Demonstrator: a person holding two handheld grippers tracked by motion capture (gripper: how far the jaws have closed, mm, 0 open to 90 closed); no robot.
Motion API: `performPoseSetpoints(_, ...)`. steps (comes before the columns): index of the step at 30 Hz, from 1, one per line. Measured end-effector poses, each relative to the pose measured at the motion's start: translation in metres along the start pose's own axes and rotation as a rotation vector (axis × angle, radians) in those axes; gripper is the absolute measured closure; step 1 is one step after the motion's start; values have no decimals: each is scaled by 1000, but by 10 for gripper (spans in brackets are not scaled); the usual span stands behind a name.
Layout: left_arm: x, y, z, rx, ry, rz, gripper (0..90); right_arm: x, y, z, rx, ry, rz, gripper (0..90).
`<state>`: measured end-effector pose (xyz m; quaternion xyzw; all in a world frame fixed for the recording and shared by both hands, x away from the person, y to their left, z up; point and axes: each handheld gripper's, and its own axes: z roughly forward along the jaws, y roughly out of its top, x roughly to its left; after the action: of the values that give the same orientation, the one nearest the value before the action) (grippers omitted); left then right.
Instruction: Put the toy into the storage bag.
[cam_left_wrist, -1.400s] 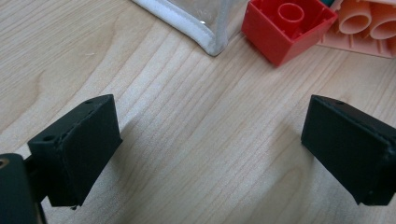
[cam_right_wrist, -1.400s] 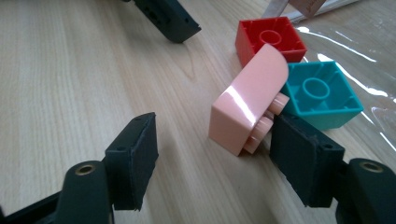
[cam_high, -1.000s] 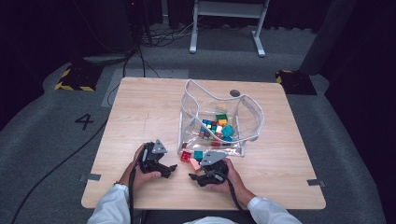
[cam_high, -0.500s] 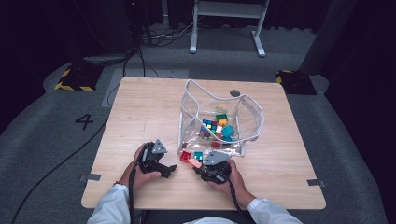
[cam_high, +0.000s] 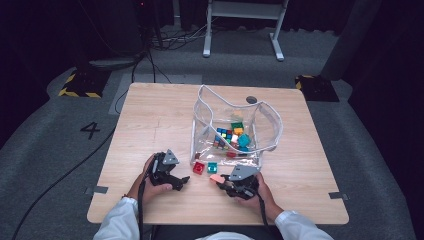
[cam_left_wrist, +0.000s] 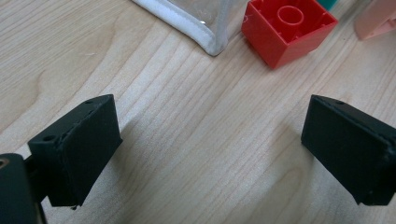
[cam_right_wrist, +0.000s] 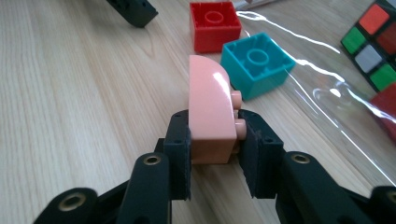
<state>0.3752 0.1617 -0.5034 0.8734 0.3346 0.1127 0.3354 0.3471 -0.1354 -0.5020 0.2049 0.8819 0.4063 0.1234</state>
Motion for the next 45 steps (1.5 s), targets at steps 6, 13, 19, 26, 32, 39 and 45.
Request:
performPoseSetpoints(6, 0, 0, 0, 0, 0, 0, 46, -8, -7, -15, 21, 11, 31, 666)
performPoseSetpoints(13, 0, 0, 0, -1, 0, 1, 46, -19, -15, -35, -5, 15, -26, 667)
performPoseSetpoints(19, 0, 0, 0, 0, 0, 0, 46, -30, -28, -57, -7, 1, -7, 666)
performPoseSetpoints(26, 0, 0, 0, 1, 1, 0, 46, -51, -45, -83, -20, -38, 20, 667)
performPoseSetpoints(32, 0, 0, 0, 0, 0, 0, 46, -67, -57, -102, -27, -81, 50, 667)
performPoseSetpoints(39, 0, 0, 0, 1, 1, 0, 46, -81, -65, -121, -42, -117, 87, 667)
performPoseSetpoints(45, 0, 0, 0, -1, 0, 0, 46, -92, -68, -133, -60, -145, 105, 667)
